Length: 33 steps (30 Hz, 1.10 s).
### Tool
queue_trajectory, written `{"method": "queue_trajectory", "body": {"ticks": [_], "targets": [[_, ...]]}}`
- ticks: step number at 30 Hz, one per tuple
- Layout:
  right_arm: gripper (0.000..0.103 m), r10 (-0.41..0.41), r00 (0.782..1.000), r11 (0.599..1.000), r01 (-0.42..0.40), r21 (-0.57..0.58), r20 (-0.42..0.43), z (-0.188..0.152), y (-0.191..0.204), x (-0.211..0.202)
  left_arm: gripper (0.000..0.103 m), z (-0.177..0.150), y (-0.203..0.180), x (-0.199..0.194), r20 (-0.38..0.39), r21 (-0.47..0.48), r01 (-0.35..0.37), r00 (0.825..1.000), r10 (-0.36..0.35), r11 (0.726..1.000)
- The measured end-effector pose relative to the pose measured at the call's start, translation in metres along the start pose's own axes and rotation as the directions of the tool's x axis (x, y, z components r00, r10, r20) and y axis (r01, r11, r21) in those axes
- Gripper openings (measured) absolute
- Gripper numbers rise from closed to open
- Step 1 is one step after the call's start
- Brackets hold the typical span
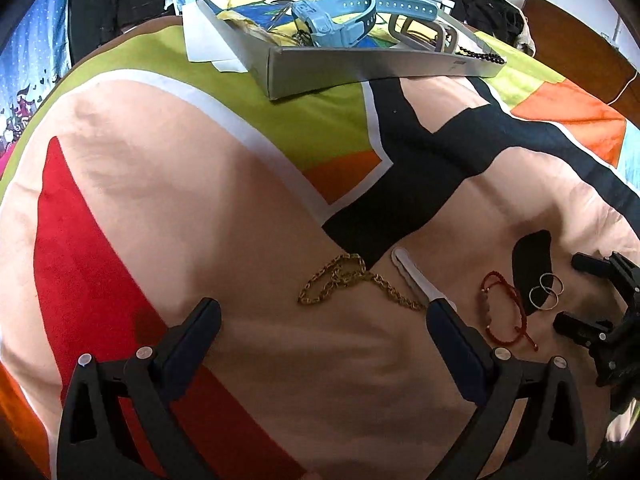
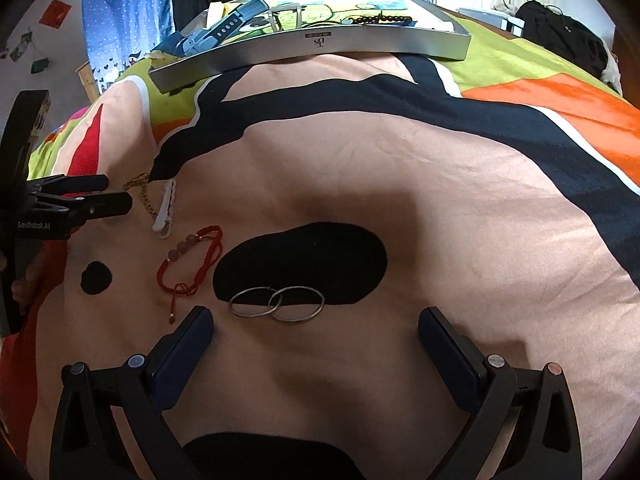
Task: Organize jewelry
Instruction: 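Move both tools back down to the remaining jewelry on the bed, then grasp the gold chain with the left tool while the right tool grasps the silver rings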
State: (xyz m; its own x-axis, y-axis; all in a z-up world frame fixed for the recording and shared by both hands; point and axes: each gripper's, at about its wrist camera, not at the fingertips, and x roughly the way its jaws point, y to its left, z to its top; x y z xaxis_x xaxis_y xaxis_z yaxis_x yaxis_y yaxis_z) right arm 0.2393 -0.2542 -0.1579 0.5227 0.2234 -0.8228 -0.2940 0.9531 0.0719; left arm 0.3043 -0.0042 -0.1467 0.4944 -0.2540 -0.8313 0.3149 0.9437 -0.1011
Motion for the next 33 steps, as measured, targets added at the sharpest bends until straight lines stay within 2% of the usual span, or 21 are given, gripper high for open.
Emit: {"method": "queue_trajectory", "body": {"ticks": [4, 6, 11, 13, 16, 21, 26, 30, 31, 33], "targets": [[0.103, -0.022, 1.000, 1.000, 0.022, 0.006, 0.004, -0.001, -0.001, 0.002, 0.100, 0.003, 0.000, 0.000, 0.009, -0.001, 0.011, 1.000, -0.011, 1.000], [0.103, -0.032, 0.999, 0.999, 0.032, 0.004, 0.007, -0.002, -0.001, 0.002, 0.096, 0.005, -0.002, 0.000, 0.015, 0.006, 0.020, 1.000, -0.020, 1.000], [0.103, -0.045, 0.999, 0.999, 0.045, 0.006, 0.010, -0.003, -0.002, 0.002, 0.066, 0.009, -0.007, 0.011, 0.001, 0.020, -0.008, 1.000, 0.008, 1.000], [0.103, -0.049, 0.999, 0.999, 0.049, 0.005, 0.009, -0.002, -0.003, 0.003, 0.059, 0.009, -0.011, 0.013, 0.003, 0.033, -0.011, 1.000, 0.010, 0.999], [0.093, -0.049, 0.999, 0.999, 0.049, -0.001, 0.004, 0.001, 0.000, 0.007, 0.047, 0.009, -0.018, 0.016, 0.003, 0.070, -0.009, 1.000, 0.008, 0.997], [0.079, -0.027, 1.000, 1.000, 0.027, -0.013, -0.011, 0.005, 0.003, 0.012, 0.033, 0.009, -0.025, 0.017, 0.010, 0.095, -0.007, 1.000, 0.006, 0.995], [0.076, -0.008, 1.000, 0.999, 0.007, -0.034, -0.029, 0.007, 0.006, 0.016, 0.017, 0.010, -0.024, 0.015, 0.013, 0.087, 0.021, 1.000, -0.022, 0.996], [0.076, 0.003, 0.999, 0.999, -0.005, -0.049, -0.047, 0.009, 0.008, 0.018, 0.014, 0.010, -0.024, 0.012, 0.011, 0.076, 0.037, 0.999, -0.038, 0.996], [0.076, 0.005, 0.999, 0.999, -0.008, -0.051, -0.050, 0.010, 0.008, 0.019, 0.008, 0.008, -0.022, 0.008, 0.012, 0.072, 0.044, 0.999, -0.045, 0.996], [0.069, 0.008, 0.999, 0.998, -0.011, -0.057, -0.051, 0.010, 0.009, 0.018, 0.008, 0.007, -0.020, 0.006, 0.010, 0.061, 0.057, 0.998, -0.058, 0.997]]}}
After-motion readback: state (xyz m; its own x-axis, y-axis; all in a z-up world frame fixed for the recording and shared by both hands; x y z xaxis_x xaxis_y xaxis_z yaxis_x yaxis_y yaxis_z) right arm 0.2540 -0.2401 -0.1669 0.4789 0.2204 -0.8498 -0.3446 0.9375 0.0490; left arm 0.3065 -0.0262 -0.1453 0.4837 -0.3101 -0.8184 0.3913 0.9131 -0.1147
